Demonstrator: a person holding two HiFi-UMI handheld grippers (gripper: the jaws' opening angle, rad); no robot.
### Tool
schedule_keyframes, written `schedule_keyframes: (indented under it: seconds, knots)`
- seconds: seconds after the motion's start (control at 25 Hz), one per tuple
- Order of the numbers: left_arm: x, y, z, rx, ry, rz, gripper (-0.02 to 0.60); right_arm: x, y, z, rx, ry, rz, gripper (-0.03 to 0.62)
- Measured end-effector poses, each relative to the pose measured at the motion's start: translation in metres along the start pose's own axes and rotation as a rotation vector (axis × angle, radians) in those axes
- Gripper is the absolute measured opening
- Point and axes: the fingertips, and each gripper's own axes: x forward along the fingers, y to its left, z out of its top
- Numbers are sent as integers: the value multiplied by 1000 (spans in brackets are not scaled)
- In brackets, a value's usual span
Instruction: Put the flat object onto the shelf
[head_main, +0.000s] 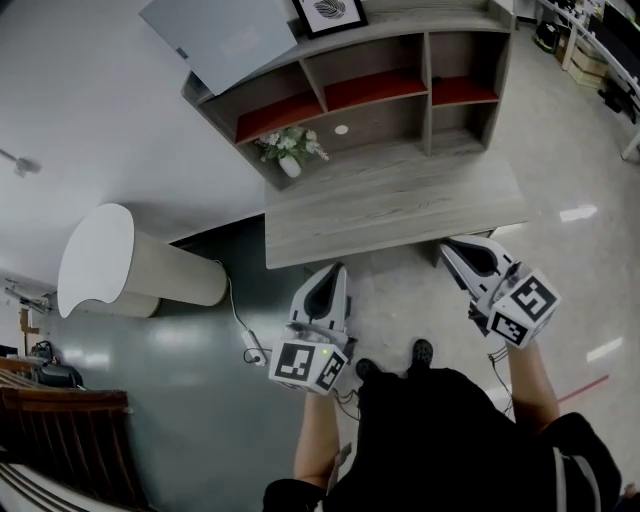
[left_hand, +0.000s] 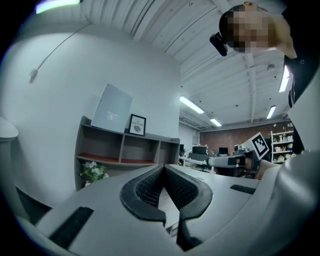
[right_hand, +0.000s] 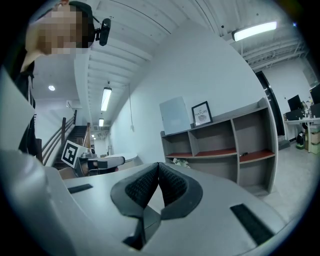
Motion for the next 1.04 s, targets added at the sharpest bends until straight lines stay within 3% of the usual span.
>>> schedule_keyframes:
  seconds: [0.36, 1.04]
  knots:
    - [-4, -14, -1, -3, -12, -20, 12, -14, 7, -3, -40, 12, -9, 12]
    - [-3, -21, -6, 3, -4, -45, 12, -16, 6, 5, -21, -15, -32, 12]
